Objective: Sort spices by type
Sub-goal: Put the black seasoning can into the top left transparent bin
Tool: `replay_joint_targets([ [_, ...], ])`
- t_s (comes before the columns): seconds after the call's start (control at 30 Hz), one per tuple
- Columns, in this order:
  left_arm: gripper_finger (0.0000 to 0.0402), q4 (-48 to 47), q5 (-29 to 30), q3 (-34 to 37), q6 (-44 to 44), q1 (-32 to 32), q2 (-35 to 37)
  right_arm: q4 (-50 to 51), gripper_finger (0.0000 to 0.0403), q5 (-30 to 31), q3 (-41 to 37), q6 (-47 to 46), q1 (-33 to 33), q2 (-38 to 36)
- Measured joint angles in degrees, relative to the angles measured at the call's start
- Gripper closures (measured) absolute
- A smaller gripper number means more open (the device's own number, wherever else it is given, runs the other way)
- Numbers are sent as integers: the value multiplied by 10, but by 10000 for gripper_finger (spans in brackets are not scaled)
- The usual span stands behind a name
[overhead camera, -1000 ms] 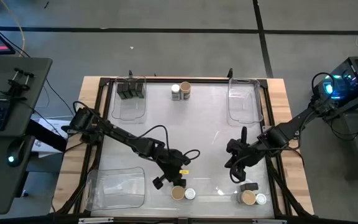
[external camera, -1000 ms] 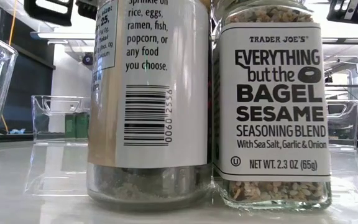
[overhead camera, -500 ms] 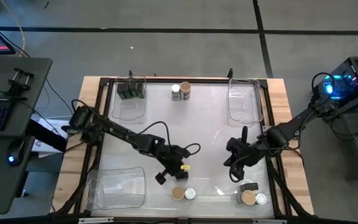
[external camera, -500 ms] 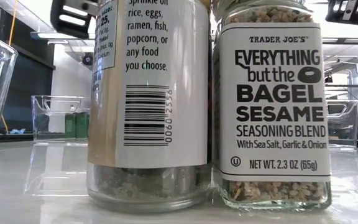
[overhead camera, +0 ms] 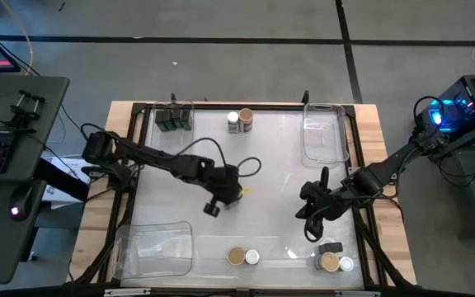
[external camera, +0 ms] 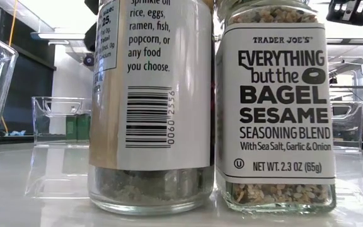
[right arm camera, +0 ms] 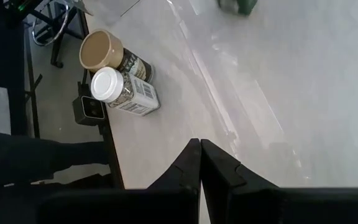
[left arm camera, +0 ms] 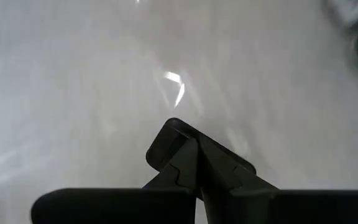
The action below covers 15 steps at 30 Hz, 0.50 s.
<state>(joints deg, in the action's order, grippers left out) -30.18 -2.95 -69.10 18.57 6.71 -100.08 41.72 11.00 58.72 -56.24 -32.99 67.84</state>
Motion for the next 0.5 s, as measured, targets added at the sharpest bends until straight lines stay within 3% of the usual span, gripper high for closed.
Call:
replay_joint_targets([
  [0.3, 401, -190, 30, 1, 1, -34, 50, 0, 403, 28, 0, 12, 0, 0],
  [0.5, 401, -261, 41, 2, -12, -37, 68, 0, 403, 28, 0, 13, 0, 0],
])
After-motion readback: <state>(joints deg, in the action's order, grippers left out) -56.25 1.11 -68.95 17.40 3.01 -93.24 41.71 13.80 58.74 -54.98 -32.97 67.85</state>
